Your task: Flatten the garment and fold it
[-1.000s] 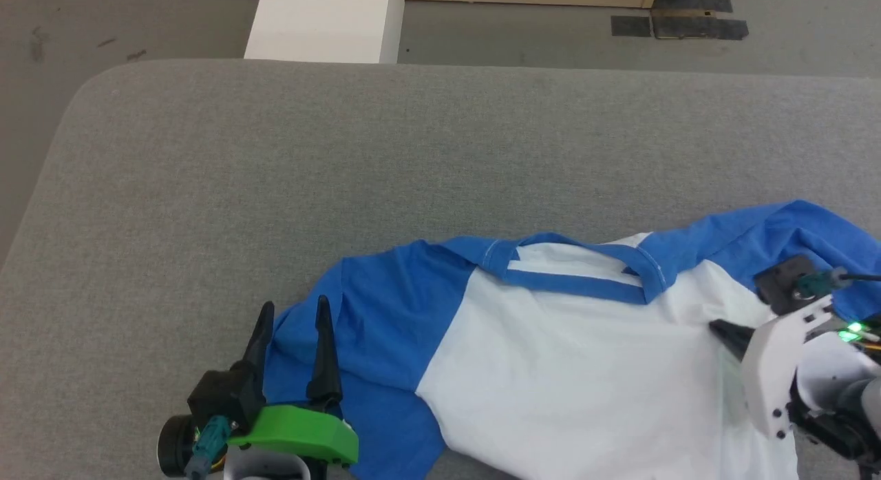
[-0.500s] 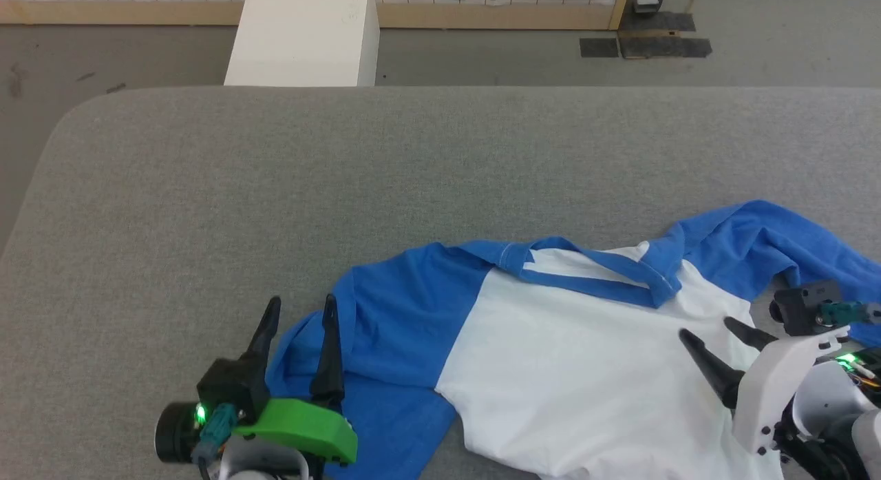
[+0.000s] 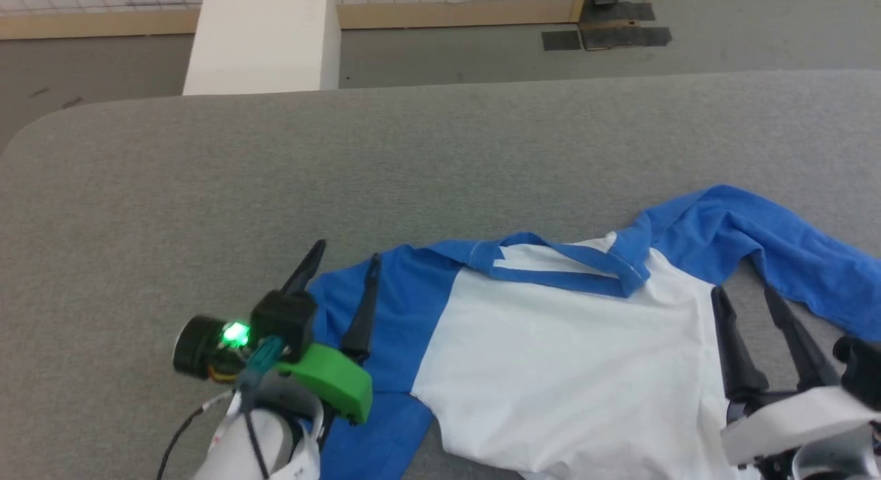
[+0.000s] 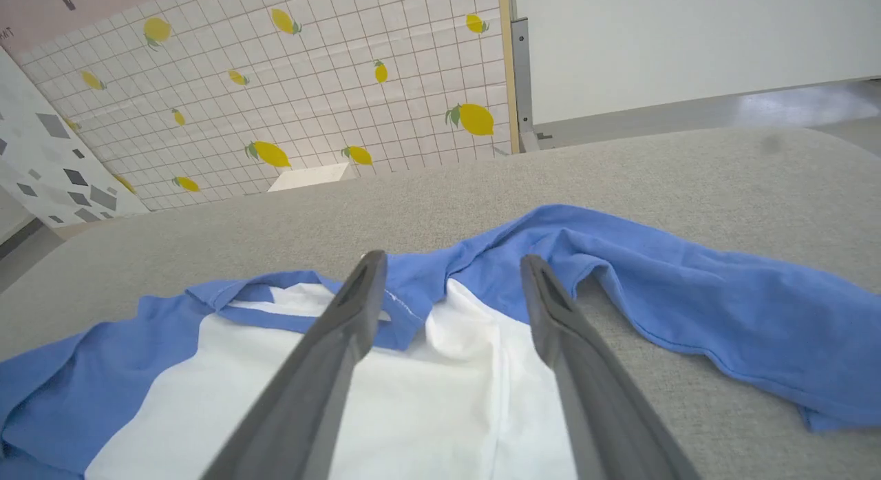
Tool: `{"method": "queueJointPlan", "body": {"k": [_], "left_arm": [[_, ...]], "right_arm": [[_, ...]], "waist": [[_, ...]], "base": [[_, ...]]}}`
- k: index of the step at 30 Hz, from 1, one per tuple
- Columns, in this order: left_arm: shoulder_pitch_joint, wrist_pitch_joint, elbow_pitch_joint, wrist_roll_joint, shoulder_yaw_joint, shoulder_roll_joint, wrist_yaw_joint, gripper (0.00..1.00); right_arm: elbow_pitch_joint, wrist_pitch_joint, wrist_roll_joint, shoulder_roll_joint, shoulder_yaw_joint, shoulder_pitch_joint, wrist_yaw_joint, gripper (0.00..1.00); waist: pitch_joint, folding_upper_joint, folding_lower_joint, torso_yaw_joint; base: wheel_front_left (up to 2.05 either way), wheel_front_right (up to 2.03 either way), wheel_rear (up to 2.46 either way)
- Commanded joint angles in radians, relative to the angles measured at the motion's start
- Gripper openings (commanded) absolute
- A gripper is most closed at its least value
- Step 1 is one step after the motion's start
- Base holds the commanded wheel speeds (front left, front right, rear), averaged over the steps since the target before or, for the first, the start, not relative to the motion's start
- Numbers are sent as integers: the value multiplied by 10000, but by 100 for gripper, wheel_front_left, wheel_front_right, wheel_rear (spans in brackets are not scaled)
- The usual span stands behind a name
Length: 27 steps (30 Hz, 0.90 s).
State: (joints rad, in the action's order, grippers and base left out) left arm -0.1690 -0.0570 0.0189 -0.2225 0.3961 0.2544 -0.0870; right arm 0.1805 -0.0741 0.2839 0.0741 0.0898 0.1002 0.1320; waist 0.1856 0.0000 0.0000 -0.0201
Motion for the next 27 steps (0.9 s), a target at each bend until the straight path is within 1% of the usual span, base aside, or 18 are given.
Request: {"method": "queueJointPlan", "body": {"k": [1,6,8,11,12,13,16,21,23,24,26,27], "left_arm": [[-449,156,-143,130,117,132,182,100],[-1648,1162,-1006,301,671,295,952,100],[-2040,1555,-1418,343,835,342,1191,100],[-2501,2204,-2072,305,1016,346,1433,100],[-2635,2488,-2312,257,1048,342,1482,100],[-2945,3319,-2864,164,1161,376,1601,100],[-3226,3858,-3246,55,1161,363,1630,100],[-3468,4242,-3954,-79,1120,279,1548,100],[-3435,4728,-4378,-208,1219,247,1616,100],[-3384,5052,-4560,-393,1260,190,1696,86],[-3319,5476,-4697,-733,1324,106,1836,0],[-3302,5557,-4684,-875,1332,72,1881,0]], "right_arm": [[62,116,-105,-68,22,177,-13,100],[116,384,-244,-213,17,327,-13,100],[150,472,-232,-228,-21,253,-13,100],[179,594,-102,-234,-88,146,-13,100],[182,620,-73,-234,-103,119,-13,100],[202,661,-39,-236,-92,87,-13,100],[232,707,-12,-237,-60,82,-13,100],[315,739,20,-237,-111,-19,-13,100],[362,737,9,-238,-148,-92,-13,100],[386,737,-1,-238,-149,-120,-13,100],[430,753,-19,-238,-86,-150,-13,100],[436,758,-22,-238,-39,-148,-13,100]], "waist": [[111,0,0,-169],[207,0,0,-412],[269,0,0,-520],[380,0,0,-623],[429,0,0,-653],[562,0,0,-707],[710,0,0,-730],[932,0,0,-788],[1001,0,0,-826],[1023,0,0,-841],[1069,0,0,-854],[1087,0,0,-845]], "base": [[0,0,0],[0,0,0],[0,0,0],[0,0,0],[0,0,0],[0,0,0],[0,0,0],[0,0,0],[0,0,0],[0,0,0],[0,0,0],[0,0,0]]}}
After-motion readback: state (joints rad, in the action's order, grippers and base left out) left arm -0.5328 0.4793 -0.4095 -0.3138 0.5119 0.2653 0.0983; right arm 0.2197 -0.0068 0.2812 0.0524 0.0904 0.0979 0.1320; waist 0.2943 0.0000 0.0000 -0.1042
